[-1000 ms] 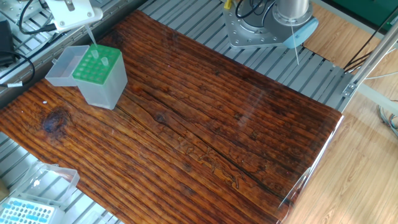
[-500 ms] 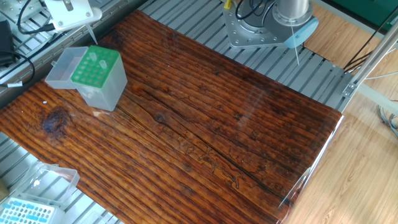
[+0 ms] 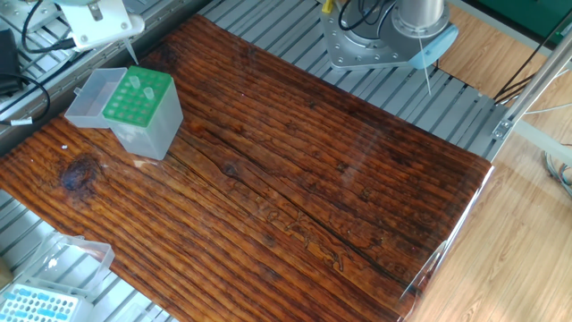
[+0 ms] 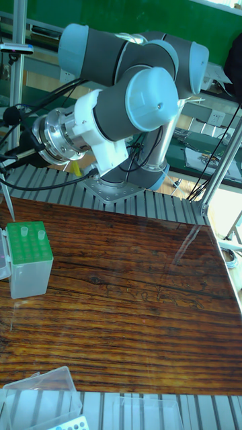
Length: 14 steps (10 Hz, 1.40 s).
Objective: Insert a large pipette tip into the holder for large pipette tips
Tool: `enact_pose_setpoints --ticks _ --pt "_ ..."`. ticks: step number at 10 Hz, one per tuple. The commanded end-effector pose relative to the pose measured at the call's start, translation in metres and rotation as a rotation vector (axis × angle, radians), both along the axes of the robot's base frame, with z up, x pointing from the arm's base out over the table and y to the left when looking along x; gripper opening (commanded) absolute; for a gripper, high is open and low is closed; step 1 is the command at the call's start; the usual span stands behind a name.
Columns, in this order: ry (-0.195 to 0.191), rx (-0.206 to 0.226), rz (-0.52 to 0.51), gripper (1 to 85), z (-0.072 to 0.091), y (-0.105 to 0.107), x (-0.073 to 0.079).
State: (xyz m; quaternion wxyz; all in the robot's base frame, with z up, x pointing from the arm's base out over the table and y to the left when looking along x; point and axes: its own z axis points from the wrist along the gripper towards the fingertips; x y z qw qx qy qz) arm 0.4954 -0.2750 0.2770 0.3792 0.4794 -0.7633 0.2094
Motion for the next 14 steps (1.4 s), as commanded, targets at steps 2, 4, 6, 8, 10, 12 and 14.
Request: enact_pose_setpoints --ticks 2,4,6,8,10,12,14 --pt "-0.001 -0.011 -0.007 1.0 -0.004 0.0 0.001" --pt "0.0 -0.013 -0.012 1.0 -0.008 0.001 0.001" --pt "0.003 -0.019 -0.015 1.0 -0.008 0.001 0.0" --pt "0.003 -0.021 -0.022 1.0 -0.009 0.004 -0.001" --pt "0.002 -0.023 -0.027 1.0 -0.01 0.007 -0.002" --pt "0.003 -0.02 -0.032 1.0 -0.01 0.01 -0.002" --pt "-0.002 -0.021 -0.038 1.0 -0.01 0.013 0.0"
